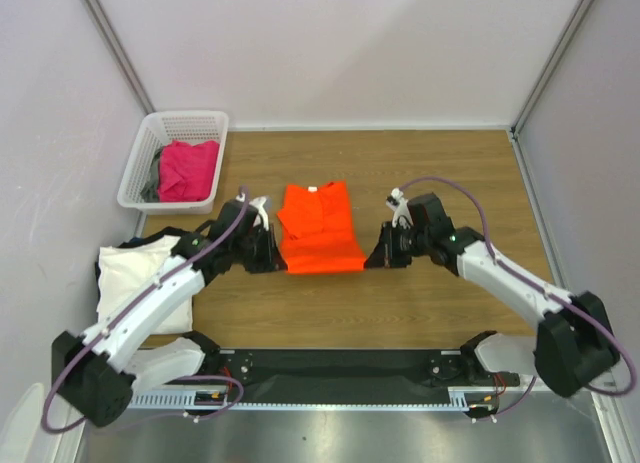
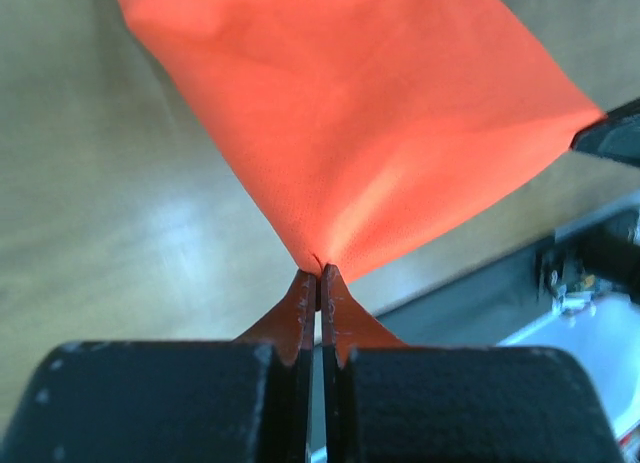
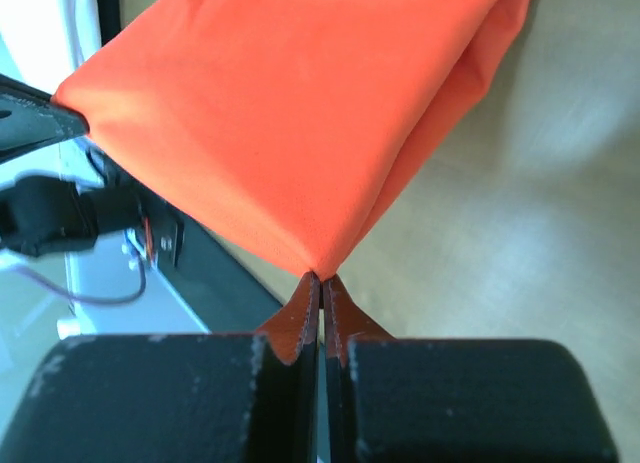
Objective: Fold and stack the t-shirts
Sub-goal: Fold the tshirt
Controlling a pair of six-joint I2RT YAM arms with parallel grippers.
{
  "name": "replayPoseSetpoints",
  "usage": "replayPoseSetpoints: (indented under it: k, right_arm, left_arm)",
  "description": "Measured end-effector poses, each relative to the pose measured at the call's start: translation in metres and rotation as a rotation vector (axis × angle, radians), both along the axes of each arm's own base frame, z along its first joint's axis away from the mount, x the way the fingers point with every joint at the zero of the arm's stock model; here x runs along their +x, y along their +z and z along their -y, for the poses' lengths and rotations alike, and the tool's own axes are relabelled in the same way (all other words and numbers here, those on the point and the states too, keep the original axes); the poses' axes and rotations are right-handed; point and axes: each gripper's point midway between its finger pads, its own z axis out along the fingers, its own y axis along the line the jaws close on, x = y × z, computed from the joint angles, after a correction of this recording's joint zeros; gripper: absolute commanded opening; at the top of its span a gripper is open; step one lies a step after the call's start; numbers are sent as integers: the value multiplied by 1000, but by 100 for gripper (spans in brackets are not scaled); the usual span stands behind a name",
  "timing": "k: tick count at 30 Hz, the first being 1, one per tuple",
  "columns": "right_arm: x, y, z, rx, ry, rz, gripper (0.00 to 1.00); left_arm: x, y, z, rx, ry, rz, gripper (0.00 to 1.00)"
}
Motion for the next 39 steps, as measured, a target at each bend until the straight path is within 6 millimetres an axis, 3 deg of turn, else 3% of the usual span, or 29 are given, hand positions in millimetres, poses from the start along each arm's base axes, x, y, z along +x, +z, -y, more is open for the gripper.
replayPoseSetpoints:
  k: [5, 9, 12, 15, 17, 22, 27, 32, 39]
  right_arm:
    - [-48, 14, 3, 14, -4, 22, 0]
    - [-65, 30, 7, 38, -40, 33, 0]
    - [-71, 37, 9, 47, -62, 38, 0]
    - [-65, 32, 7, 21, -73, 29, 0]
    - [-56, 24, 5, -22, -71, 9, 0]
    - [-17, 5, 5, -82, -90, -22, 0]
    - [39, 19, 8, -59, -110, 24, 0]
    - [81, 27, 2, -39, -90, 86, 0]
    - [134, -8, -6, -46, -65, 30, 0]
  left_arm:
    - [-46, -1, 2, -21, -53, -29, 0]
    - [-67, 1, 4, -29, -72, -64, 0]
    - [-71, 7, 0, -24, -51, -68, 0]
    - [-60, 18, 0, -6, -26, -52, 1]
    - [-47, 21, 2, 12, -5, -52, 0]
    - [-12, 8, 1, 89, 43, -101, 0]
    - [26, 19, 8, 101, 42, -64, 0]
    - [71, 29, 12, 107, 51, -19, 0]
    - [120, -13, -1, 139, 120, -87, 0]
